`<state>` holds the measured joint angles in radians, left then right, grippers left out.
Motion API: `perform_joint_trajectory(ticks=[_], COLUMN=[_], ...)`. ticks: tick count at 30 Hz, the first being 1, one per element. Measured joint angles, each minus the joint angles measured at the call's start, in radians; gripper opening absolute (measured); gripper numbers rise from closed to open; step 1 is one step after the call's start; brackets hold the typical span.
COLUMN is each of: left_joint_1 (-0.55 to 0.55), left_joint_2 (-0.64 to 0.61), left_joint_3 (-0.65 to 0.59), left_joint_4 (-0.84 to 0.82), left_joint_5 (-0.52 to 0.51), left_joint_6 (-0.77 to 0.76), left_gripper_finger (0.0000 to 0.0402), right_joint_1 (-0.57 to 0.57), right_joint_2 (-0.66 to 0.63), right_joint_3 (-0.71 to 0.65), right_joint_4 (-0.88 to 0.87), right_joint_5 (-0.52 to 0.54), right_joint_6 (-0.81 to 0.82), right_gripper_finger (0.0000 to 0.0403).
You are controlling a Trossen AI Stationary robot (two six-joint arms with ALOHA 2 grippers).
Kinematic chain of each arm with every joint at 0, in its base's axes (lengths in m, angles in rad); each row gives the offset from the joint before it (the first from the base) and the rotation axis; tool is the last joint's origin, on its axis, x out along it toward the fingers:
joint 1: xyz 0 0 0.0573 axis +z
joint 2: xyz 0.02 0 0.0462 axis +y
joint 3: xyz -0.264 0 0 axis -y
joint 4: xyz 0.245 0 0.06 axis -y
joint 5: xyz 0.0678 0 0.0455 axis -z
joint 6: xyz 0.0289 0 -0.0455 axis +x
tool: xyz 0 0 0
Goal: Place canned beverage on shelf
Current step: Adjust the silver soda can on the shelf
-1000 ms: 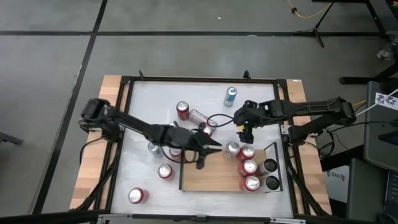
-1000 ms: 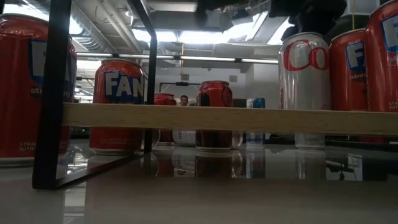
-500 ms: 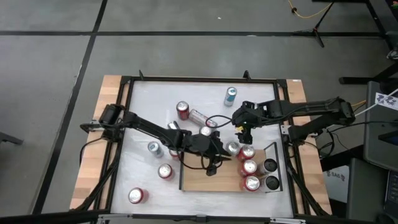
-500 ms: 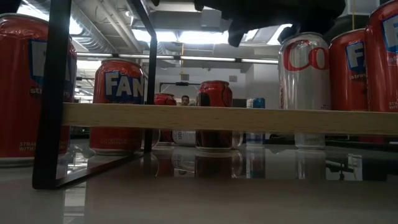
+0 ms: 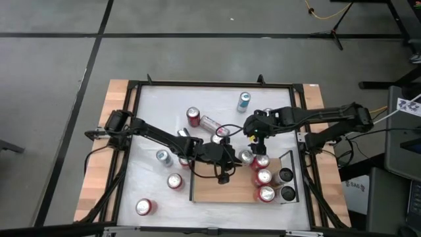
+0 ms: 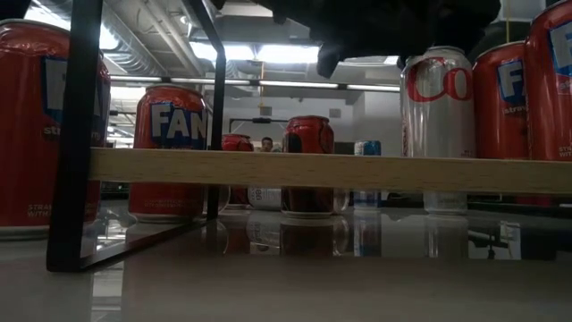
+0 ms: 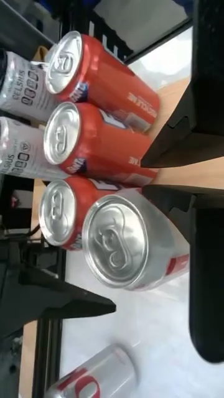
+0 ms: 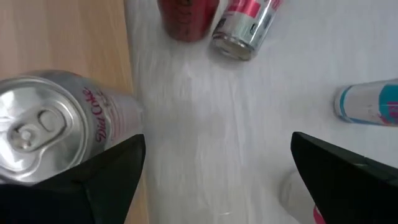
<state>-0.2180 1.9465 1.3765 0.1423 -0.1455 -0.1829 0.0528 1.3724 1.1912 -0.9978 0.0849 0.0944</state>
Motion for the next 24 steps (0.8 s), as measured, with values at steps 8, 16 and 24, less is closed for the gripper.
perform_joint_trajectory(ticks=[8,16,24], left_joint_1=[0.000,-0.002,-0.015], left_joint_2=[0.000,-0.001,-0.003], left_joint_3=[0.000,0.000,0.000], left_joint_4=[-0.006,-0.025,-0.030], left_joint_5=[-0.067,-0.131,-0.190], left_joint_6=[0.000,0.000,0.000], left_gripper_finger=[0.0045,0.0045,0.0045], right_joint_1=[0.000,-0.001,-0.001], right_joint_2=[0.002,0.002,0.001], right_joint_3=[0.000,0.000,0.000], right_joint_4=[-0.002,-0.009,-0.028], right_joint_5=[-0.083,-0.123,-0.130], right_joint_6=[0.000,-0.030,-0.051], right_gripper_finger=[0.0392,0.0392,0.0392])
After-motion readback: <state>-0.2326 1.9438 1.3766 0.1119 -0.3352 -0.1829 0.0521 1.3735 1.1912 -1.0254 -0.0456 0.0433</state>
